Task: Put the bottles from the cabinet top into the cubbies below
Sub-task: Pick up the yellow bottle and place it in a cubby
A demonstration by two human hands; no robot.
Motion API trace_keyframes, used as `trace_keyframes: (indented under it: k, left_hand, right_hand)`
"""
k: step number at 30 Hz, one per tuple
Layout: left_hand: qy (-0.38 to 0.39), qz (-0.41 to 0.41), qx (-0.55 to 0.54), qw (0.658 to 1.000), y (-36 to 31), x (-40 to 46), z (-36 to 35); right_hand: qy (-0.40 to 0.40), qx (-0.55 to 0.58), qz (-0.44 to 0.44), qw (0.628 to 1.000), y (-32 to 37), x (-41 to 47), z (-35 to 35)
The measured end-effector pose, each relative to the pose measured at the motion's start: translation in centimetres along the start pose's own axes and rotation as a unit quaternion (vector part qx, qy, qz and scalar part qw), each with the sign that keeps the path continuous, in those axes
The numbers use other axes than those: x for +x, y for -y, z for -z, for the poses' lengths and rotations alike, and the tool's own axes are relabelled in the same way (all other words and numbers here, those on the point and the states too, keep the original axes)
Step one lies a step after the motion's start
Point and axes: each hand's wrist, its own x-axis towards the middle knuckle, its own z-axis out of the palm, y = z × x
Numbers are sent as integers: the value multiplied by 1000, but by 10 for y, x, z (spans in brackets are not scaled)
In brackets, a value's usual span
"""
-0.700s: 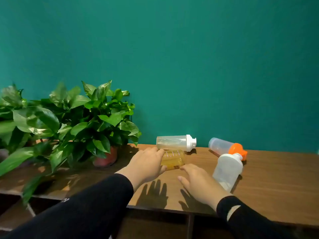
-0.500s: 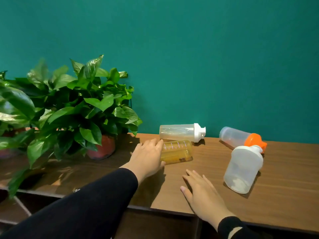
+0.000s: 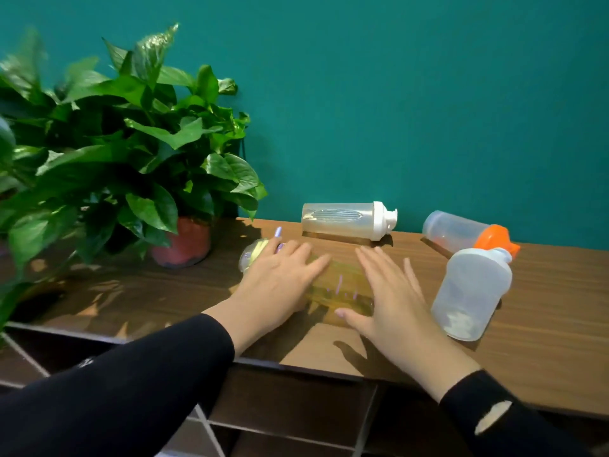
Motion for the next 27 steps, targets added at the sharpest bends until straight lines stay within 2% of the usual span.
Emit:
trace_keyframes:
  k: [3,7,9,10,11,12,14,15,16,18,21,25,27]
  left_hand:
    - [-50,-75,13,996,-14,-22,40]
    - [-86,-145,-16,986,-12,-55,87]
    - [-178,-118,-124,969,-12,-87,99]
    - [-225,-64,-213,949,-16,-105,102]
    - [-246,16,-317,916,-26,-125,106]
    - [-237,114,-423,867,-39,-144,107]
    - [-147,302,-586,737,-71,-169,103]
    - [-93,353,-631,685,-88,-178,95]
    - [-60,379,-657,649,-103,-185,86]
    - [-40,419,-676,605,-122,-197,66]
    - [23,448,-674,586,-121,-217,29]
    - [130,398,-658,626,-91,-228,-17]
    - [156,380,-651,638,-78,-225,-36]
  right_hand:
    - [99,46,-15,994,23,3,21]
    - [60,133,-34,989,47,-39,29]
    - [37,213,-74,973,54,-70,27]
    - [30,257,-95,961,58,-87,25]
    - [27,299,-113,947,63,-102,23]
    - [24,337,-128,933,70,-117,19]
    - [23,380,-148,913,86,-142,5]
    - [27,385,-155,909,94,-154,-8]
    - [35,384,-156,910,102,-164,-23]
    - [61,365,-159,915,117,-179,-54]
    - [114,406,-211,882,125,-183,-83]
    - [233,403,-238,853,115,-160,-119]
    - [253,402,-243,846,114,-147,-138]
